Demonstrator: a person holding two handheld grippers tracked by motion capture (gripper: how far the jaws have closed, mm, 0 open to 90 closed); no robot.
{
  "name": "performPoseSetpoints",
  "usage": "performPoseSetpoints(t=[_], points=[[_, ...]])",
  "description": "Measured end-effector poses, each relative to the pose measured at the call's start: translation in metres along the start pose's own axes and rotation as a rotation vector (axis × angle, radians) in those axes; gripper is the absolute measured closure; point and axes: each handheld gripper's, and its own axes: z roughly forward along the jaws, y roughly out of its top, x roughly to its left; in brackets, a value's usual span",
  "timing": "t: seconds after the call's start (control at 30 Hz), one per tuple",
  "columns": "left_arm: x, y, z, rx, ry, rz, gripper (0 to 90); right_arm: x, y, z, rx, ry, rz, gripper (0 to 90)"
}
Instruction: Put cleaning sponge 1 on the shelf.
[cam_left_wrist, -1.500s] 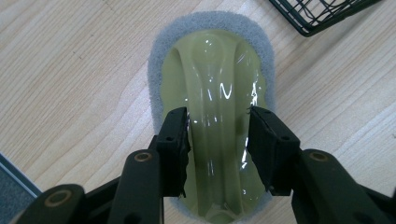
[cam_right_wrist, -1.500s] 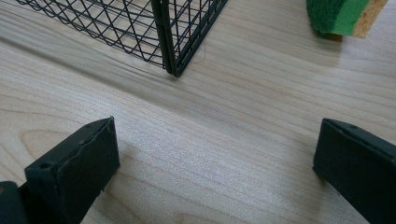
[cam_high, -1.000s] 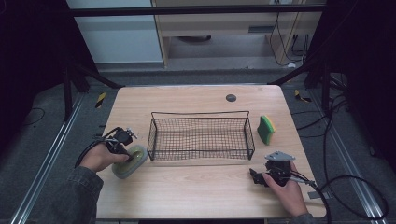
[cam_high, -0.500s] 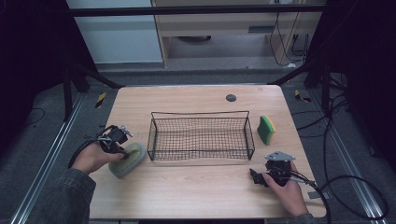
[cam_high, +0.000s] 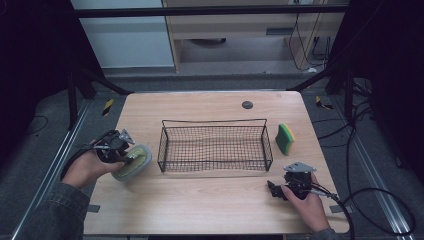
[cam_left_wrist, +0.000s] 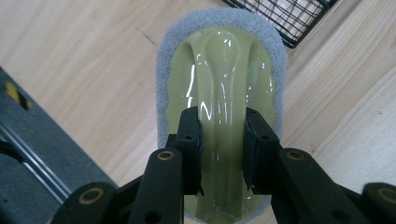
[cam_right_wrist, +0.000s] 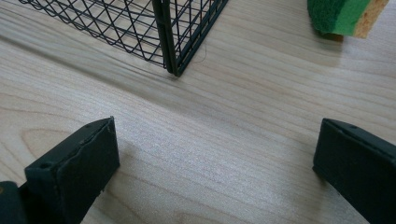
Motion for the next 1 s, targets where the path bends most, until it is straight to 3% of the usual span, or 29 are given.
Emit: performPoseSetpoints(t=[0.27, 0.6, 1.0], points=[[0.005, 0.010, -0.021, -0.032, 0.058, 0.031, 70.7, 0.000, 0.000, 0.000, 0.000, 0.000, 0.001, 0.5], [0.009, 0.027, -0.039, -0.040, 0.100, 0.071, 70.7, 0.000, 0.000, 0.000, 0.003, 0.002, 0.002, 0.5], [0.008, 0.042, -0.060, -0.079, 0.114, 0.115, 70.7, 0.000, 0.000, 0.000, 0.001, 0.001, -0.002, 0.5]])
